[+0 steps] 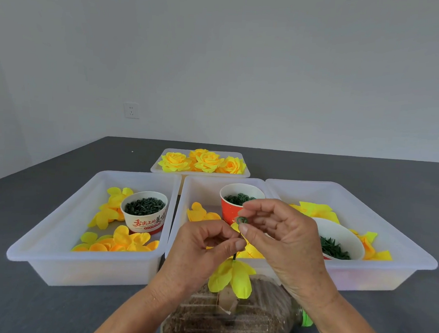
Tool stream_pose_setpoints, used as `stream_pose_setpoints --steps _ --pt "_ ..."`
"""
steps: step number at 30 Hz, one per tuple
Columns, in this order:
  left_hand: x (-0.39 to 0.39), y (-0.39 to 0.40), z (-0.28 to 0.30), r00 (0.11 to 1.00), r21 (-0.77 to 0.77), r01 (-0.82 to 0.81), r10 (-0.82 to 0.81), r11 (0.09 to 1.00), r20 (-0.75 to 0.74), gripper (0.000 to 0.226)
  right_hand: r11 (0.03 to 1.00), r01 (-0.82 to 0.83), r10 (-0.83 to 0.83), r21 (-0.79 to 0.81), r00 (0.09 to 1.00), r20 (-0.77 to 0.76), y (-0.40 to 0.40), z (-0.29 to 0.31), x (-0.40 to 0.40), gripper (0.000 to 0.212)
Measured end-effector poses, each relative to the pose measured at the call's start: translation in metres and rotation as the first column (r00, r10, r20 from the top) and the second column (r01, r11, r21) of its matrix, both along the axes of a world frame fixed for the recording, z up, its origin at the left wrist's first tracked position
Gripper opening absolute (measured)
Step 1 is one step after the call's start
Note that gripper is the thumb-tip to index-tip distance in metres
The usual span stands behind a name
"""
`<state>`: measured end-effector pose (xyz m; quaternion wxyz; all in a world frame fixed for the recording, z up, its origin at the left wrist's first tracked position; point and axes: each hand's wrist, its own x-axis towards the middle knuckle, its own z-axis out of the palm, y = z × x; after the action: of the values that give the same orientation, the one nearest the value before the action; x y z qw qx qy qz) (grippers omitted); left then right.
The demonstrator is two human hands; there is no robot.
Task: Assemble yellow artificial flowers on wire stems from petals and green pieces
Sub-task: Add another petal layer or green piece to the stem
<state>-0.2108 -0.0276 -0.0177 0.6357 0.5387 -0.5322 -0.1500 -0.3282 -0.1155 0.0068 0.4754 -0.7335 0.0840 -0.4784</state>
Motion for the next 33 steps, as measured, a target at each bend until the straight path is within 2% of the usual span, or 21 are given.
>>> stream_pose_setpoints --steps 10,15,28,33 --pt "0.0001 0.0000 -0.0003 1.000 -0.002 0.005 -0.005 1.000 0.005 0.017 1.000 -0.016 0.015 0.009 0.998 0.055 -0.0003 0.0009 0.0004 0.039" --pt "-0.0004 0.0001 0.0003 1.000 -0.005 0.004 -0.004 1.000 0.010 0.007 1.000 -0.004 0.004 -0.009 0.999 0.037 0.0015 0.0011 0.0032 0.039" --pt "0.0010 0.0006 -0.0019 1.000 0.001 0.014 -0.014 1.000 0.000 0.015 0.998 0.054 -0.053 -0.026 0.997 0.061 0.0006 -0.0028 0.0044 0.041" --pt "0.0013 0.0007 -0.0018 1.000 0.008 0.004 -0.004 1.000 0.000 0.012 0.998 0.055 -0.053 -0.030 0.996 0.070 0.0003 -0.0045 0.0054 0.039"
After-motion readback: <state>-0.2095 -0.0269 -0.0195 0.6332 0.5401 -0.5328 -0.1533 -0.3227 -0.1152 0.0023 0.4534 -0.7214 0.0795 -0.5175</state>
